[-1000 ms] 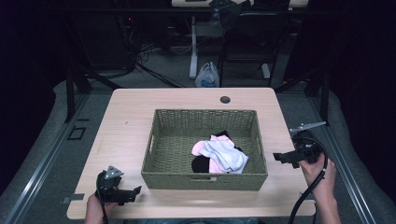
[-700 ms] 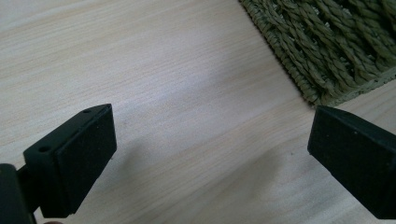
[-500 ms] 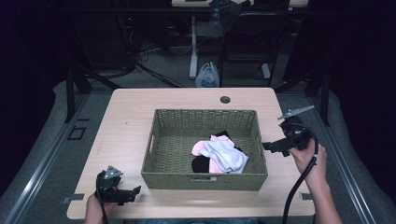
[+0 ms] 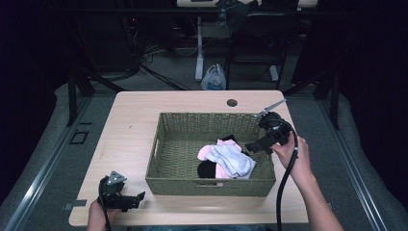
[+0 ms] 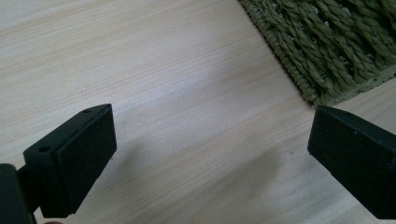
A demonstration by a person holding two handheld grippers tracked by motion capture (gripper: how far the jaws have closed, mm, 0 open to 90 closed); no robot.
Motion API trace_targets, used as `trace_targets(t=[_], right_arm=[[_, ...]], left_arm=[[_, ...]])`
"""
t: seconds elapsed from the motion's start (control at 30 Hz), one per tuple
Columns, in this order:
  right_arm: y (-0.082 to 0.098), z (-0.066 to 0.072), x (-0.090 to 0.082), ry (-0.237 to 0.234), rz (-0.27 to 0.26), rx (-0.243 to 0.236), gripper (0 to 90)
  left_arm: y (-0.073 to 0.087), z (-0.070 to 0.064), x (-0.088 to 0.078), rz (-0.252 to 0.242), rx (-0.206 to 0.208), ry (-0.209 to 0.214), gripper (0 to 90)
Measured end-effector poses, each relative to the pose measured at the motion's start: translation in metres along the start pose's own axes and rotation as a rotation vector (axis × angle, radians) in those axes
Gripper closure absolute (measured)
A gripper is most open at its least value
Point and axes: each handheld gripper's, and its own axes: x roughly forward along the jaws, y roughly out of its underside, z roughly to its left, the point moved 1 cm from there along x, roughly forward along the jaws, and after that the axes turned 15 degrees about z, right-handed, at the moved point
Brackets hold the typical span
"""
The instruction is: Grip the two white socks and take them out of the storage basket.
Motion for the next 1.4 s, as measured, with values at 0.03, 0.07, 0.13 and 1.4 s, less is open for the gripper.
trace_targets(t=[0.03,0.07,0.13,1.4], right_arm=[[-0.003,0.002,0.003,-0.002,0.006,-0.005,0.0],[-0.003,0.002,0.003,-0.002,0.006,-0.005,0.0],[-0.008,0.006,0.009,-0.015,0.021,-0.013,0.0],[-0.043,0.045,0.101,-0.004,0.246,-0.075,27.2]], left_arm=[[0.000,0.000,0.000,0.000,0.000,0.000,1.4],[0.000,0.000,0.000,0.000,0.000,0.000,1.4],[0.000,0.000,0.000,0.001,0.002,-0.001,1.4],[0.000,0.001,0.000,0.003,-0.003,0.003,1.4]])
